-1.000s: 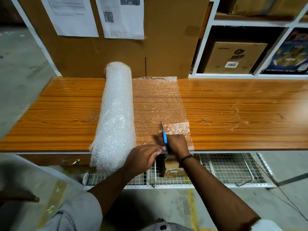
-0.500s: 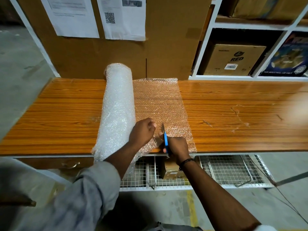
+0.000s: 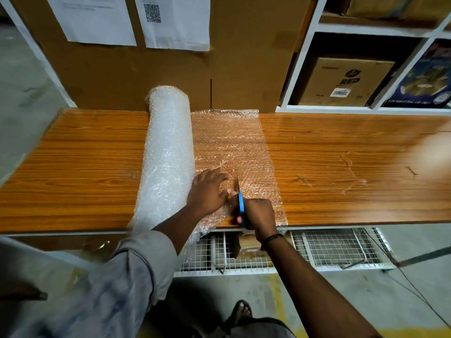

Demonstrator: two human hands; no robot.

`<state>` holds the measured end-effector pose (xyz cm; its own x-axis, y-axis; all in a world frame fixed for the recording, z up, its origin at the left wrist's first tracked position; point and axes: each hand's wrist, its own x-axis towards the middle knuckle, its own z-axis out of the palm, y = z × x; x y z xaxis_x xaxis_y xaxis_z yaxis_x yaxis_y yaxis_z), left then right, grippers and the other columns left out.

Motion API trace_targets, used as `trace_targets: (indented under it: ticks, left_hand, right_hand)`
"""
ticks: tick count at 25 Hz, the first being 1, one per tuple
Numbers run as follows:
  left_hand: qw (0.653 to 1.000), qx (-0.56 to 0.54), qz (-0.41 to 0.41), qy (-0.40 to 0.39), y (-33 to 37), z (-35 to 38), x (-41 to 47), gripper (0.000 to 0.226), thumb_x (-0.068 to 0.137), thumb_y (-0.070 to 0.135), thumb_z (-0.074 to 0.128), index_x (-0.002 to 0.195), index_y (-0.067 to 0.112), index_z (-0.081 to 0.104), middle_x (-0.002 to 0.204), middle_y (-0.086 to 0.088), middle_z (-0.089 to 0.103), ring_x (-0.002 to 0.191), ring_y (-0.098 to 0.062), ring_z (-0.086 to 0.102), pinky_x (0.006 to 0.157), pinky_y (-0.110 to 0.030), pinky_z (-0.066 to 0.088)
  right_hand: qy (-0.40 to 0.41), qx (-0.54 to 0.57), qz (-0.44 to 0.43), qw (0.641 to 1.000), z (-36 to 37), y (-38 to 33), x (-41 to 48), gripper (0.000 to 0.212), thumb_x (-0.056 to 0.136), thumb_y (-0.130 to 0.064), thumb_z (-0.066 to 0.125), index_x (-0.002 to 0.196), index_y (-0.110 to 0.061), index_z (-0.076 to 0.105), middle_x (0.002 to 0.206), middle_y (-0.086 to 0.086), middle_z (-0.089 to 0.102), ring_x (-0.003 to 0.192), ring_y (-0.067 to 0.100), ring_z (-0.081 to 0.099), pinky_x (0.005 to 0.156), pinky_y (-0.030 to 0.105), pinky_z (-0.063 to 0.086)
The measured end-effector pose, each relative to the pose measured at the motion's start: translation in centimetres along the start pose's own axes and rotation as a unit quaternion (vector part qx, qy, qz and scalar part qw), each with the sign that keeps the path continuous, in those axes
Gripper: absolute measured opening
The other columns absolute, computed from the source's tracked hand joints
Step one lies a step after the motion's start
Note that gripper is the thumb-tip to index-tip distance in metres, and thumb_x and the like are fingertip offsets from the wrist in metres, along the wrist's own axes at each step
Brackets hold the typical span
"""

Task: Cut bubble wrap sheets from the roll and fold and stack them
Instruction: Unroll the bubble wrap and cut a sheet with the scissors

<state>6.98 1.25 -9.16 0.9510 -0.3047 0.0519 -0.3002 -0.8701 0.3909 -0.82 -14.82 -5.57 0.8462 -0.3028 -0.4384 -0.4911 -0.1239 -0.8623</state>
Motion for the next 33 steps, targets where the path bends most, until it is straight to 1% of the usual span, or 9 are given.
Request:
trace_targets:
  ticks: [2,6,11,14,17,20,25,28,33]
  left_hand:
    - [1.000,0.006,-0.005,-0.015,0.0,0.1,0.0,0.059,0.097,0.043,0.059,0.153,0.037,0.042,0.167,0.005,0.028,0.154,-0.029,0.018,0.123,-0.048,0.016]
    - [1.000,-0.011,-0.006,-0.011,-0.2,0.4,0.2,0.063,0.094,0.041,0.062,0.153,0.040,0.040,0.167,0.007,0.028,0.154,-0.029,0.018,0.124,-0.054,0.019]
    - [0.999,-0.030,-0.009,0.003,-0.5,0.8,0.2,0.061,0.092,0.044,0.062,0.151,0.039,0.045,0.165,0.010,0.031,0.153,-0.027,0.019,0.122,-0.054,0.021]
    - [0.999,-0.036,-0.011,0.009,-0.5,0.9,0.2,0.060,0.091,0.051,0.059,0.149,0.041,0.047,0.165,0.011,0.031,0.153,-0.026,0.021,0.121,-0.056,0.023]
    - [0.999,-0.034,-0.007,0.013,-0.4,1.0,0.1,0.057,0.092,0.048,0.062,0.146,0.045,0.048,0.165,0.012,0.032,0.153,-0.025,0.021,0.120,-0.060,0.024]
    - [0.999,-0.042,-0.005,0.013,-0.4,1.0,0.0,0.057,0.090,0.054,0.058,0.145,0.049,0.048,0.166,0.014,0.029,0.153,-0.024,0.019,0.120,-0.059,0.023]
    - [0.998,-0.058,-0.009,0.012,-0.2,0.8,0.0,0.055,0.090,0.059,0.062,0.143,0.050,0.051,0.166,0.015,0.028,0.153,-0.022,0.018,0.120,-0.060,0.023]
    - [0.998,-0.064,-0.011,0.024,0.0,0.7,-0.1,0.056,0.086,0.066,0.056,0.140,0.050,0.054,0.164,0.015,0.032,0.152,-0.022,0.021,0.119,-0.059,0.026]
    - [0.998,-0.059,-0.015,0.029,0.2,0.4,-0.3,0.058,0.088,0.070,0.045,0.139,0.046,0.057,0.164,0.013,0.033,0.152,-0.024,0.023,0.119,-0.057,0.026]
  right_hand:
    - [-0.010,-0.008,-0.004,1.000,0.1,-0.9,0.5,0.044,0.080,-0.041,0.078,0.073,0.002,0.074,0.063,0.017,0.073,0.054,0.026,0.066,0.061,0.038,0.051]
    - [-0.016,0.017,0.003,1.000,0.2,-1.8,1.4,0.035,0.082,-0.024,0.075,0.084,0.010,0.074,0.066,0.021,0.073,0.052,0.027,0.067,0.059,0.038,0.052]
    - [-0.039,0.031,-0.005,0.999,0.1,-1.7,1.5,0.043,0.083,-0.037,0.084,0.068,0.001,0.070,0.056,0.015,0.067,0.054,0.034,0.072,0.048,0.035,0.054]
    - [-0.049,0.036,-0.001,0.998,0.0,-1.6,1.6,0.045,0.081,-0.042,0.086,0.067,-0.002,0.071,0.058,0.018,0.068,0.053,0.033,0.072,0.061,0.052,0.061]
    - [-0.059,0.048,0.010,0.997,-0.4,-1.9,1.7,0.040,0.079,-0.031,0.086,0.072,0.005,0.072,0.060,0.020,0.069,0.052,0.034,0.070,0.064,0.059,0.059]
    - [-0.050,0.058,0.012,0.997,-0.7,-2.5,2.0,0.029,0.081,-0.018,0.081,0.060,-0.004,0.066,0.055,0.018,0.064,0.041,0.026,0.059,0.059,0.045,0.053]
    - [-0.052,0.084,0.007,0.995,-0.5,-2.7,2.5,0.031,0.080,-0.008,0.074,0.054,-0.007,0.058,0.050,0.015,0.057,0.040,0.024,0.054,0.059,0.042,0.047]
    - [-0.064,0.066,0.000,0.996,-0.7,-2.5,2.7,0.028,0.067,-0.027,0.079,0.056,-0.007,0.063,0.054,0.020,0.061,0.046,0.029,0.059,0.058,0.043,0.047]
    - [-0.069,0.088,0.008,0.994,-0.9,-3.1,3.3,0.034,0.079,-0.022,0.085,0.078,0.010,0.072,0.066,0.025,0.069,0.040,0.024,0.056,0.048,0.030,0.045]
